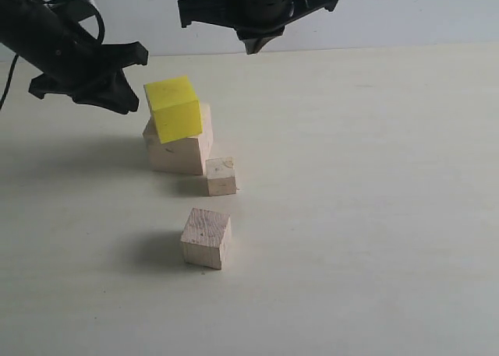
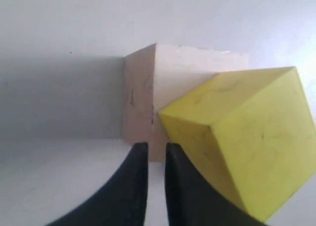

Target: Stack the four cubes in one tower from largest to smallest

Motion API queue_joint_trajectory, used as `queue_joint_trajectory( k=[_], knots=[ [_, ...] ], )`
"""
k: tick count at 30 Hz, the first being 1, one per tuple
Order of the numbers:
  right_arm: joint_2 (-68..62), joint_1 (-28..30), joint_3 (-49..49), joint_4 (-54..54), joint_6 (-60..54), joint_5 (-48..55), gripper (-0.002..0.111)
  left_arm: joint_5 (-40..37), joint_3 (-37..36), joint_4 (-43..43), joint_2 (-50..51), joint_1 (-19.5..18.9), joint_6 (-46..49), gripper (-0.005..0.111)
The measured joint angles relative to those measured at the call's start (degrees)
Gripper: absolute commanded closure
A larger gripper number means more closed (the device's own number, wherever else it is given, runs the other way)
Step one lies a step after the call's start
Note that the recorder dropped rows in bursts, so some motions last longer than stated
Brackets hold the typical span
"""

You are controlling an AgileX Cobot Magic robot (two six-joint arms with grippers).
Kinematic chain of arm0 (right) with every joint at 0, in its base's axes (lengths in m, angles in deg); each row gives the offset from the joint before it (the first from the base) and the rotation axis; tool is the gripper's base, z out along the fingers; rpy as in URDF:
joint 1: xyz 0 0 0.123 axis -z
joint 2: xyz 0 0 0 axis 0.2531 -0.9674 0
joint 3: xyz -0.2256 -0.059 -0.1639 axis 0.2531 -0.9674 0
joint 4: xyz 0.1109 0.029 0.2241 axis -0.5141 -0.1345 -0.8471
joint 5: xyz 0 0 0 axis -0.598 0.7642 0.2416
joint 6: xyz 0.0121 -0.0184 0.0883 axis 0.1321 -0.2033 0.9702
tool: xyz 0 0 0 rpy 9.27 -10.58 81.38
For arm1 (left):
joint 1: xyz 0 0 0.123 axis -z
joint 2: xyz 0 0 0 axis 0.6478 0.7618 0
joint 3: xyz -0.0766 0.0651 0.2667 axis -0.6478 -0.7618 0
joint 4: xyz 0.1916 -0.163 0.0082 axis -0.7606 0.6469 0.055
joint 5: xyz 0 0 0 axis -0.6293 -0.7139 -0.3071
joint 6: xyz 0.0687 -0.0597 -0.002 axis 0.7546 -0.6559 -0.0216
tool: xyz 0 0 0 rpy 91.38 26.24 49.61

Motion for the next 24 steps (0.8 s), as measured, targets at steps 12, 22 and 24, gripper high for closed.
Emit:
queue_joint_trajectory(
  k=[12, 22, 24],
  knots=[
    [0.1, 0.0, 0.0, 0.2, -0.2, 0.0, 0.108, 2.5, 0.0, 4.8, 0.8, 0.0, 4.8, 0.107],
    [-1.0, 0.0, 0.0, -3.7, -2.3, 4.0, 0.108, 1.1, 0.0, 4.9, 1.8, 0.0, 5.1, 0.107],
    [-2.5, 0.0, 0.0, -5.7, -3.3, 3.5, 0.108, 1.1, 0.0, 4.9, 1.9, 0.0, 5.1, 0.107]
  ],
)
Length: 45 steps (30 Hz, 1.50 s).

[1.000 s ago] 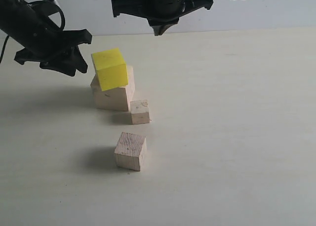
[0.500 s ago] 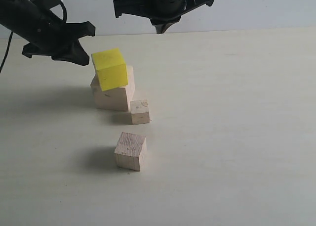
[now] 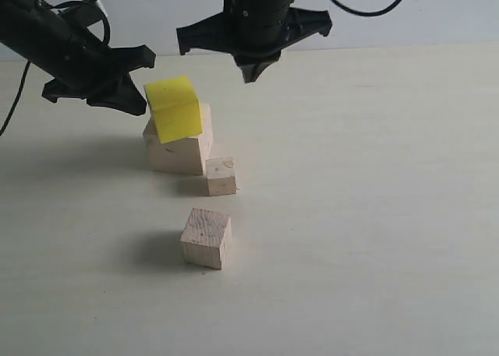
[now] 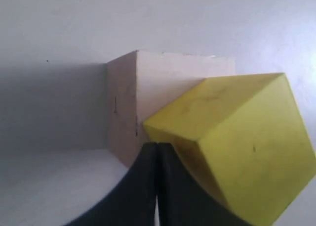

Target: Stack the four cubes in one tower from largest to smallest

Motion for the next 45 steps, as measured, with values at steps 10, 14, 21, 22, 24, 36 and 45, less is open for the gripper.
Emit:
queue_joint_trajectory(
  k=[10, 14, 21, 22, 24, 36, 45],
  knots=[
    [-4.4, 0.0, 0.0, -10.6, -3.5, -3.0, 0.108, -0.9, 0.0, 0.0, 0.0, 0.0, 0.0, 0.107],
    [-5.3, 0.0, 0.0, -14.5, -5.6, -3.8, 0.108, -0.9, 0.0, 0.0, 0.0, 0.0, 0.0, 0.107],
    [-6.2, 0.0, 0.0, -20.2, -7.0, -5.0, 0.108, -0.9, 0.0, 0.1, 0.0, 0.0, 0.2, 0.107],
    [-6.2, 0.0, 0.0, -20.8, -7.0, -5.0, 0.108, -0.9, 0.0, 0.1, 0.0, 0.0, 0.2, 0.107],
    [-6.2, 0.0, 0.0, -21.7, -7.3, -5.2, 0.108, -0.8, 0.0, 0.1, 0.0, 0.0, 0.4, 0.107],
    [-6.2, 0.0, 0.0, -30.2, -10.9, -11.6, 0.108, -0.6, 0.0, 0.0, 0.0, -1.8, 1.1, 0.107],
    [-7.6, 0.0, 0.0, -34.4, -12.0, -13.0, 0.108, -0.7, 0.0, 1.5, 0.0, -6.1, 1.5, 0.107]
  ],
)
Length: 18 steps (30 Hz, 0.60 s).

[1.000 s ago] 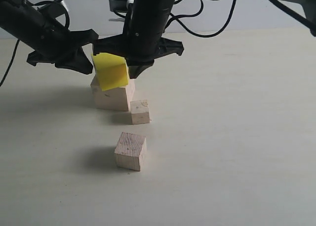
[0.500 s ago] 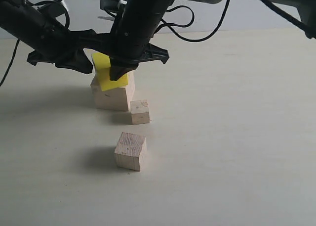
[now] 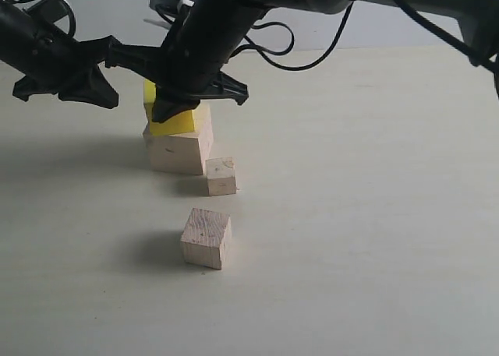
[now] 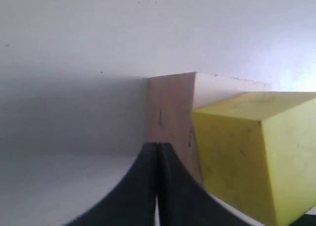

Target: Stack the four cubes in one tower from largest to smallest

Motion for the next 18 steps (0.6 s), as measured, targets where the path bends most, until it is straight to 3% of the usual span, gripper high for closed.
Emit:
queue_joint_trajectory(
  k=[5, 18],
  knots=[
    [-2.2, 0.0, 0.0, -6.8, -4.4, -1.1, 0.108, 0.0, 0.0, 0.3, 0.0, 0.0, 0.1, 0.107],
    [-2.2, 0.0, 0.0, -7.2, -5.0, -7.0, 0.108, 0.0, 0.0, 3.2, 0.0, 0.0, 3.1, 0.107]
  ],
)
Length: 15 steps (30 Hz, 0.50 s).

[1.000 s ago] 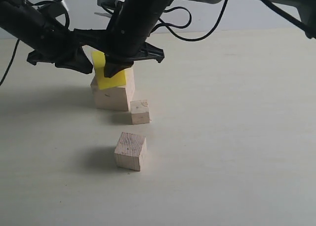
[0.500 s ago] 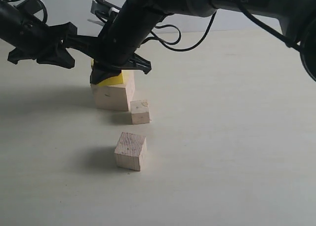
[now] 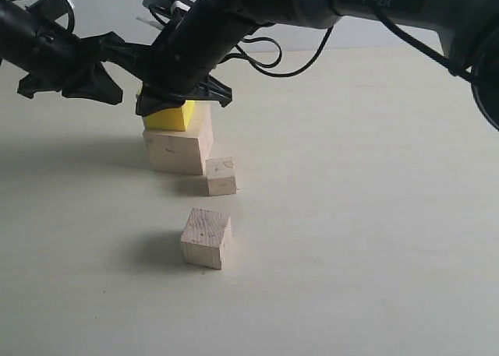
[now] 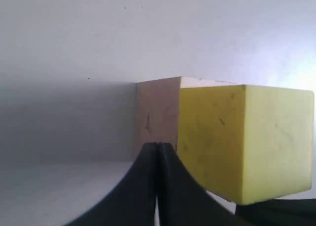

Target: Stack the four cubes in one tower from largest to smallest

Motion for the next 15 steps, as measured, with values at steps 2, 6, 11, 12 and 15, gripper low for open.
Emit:
queue_joint_trajectory(
  k=[2, 6, 11, 12, 15],
  knots=[
    [0.0, 0.0, 0.0, 0.0, -0.2, 0.7, 0.108, 0.0, 0.0, 1.3, 0.0, 0.0, 1.1, 0.107],
    [0.9, 0.0, 0.0, 0.0, -1.3, 4.4, 0.108, 0.0, 0.0, 3.3, 0.0, 0.0, 2.9, 0.107],
    [5.4, 0.0, 0.0, 3.9, -1.7, 7.7, 0.108, -0.4, 0.0, 7.5, 2.1, 0.0, 6.4, 0.107],
    [6.7, 0.0, 0.0, 5.6, -1.7, 8.1, 0.108, -0.5, 0.0, 8.5, 2.7, 0.0, 7.3, 0.107],
    [10.8, 0.0, 0.0, 12.7, 0.2, 9.2, 0.108, -0.5, 0.0, 12.7, 4.8, 0.0, 11.0, 0.107]
  ],
)
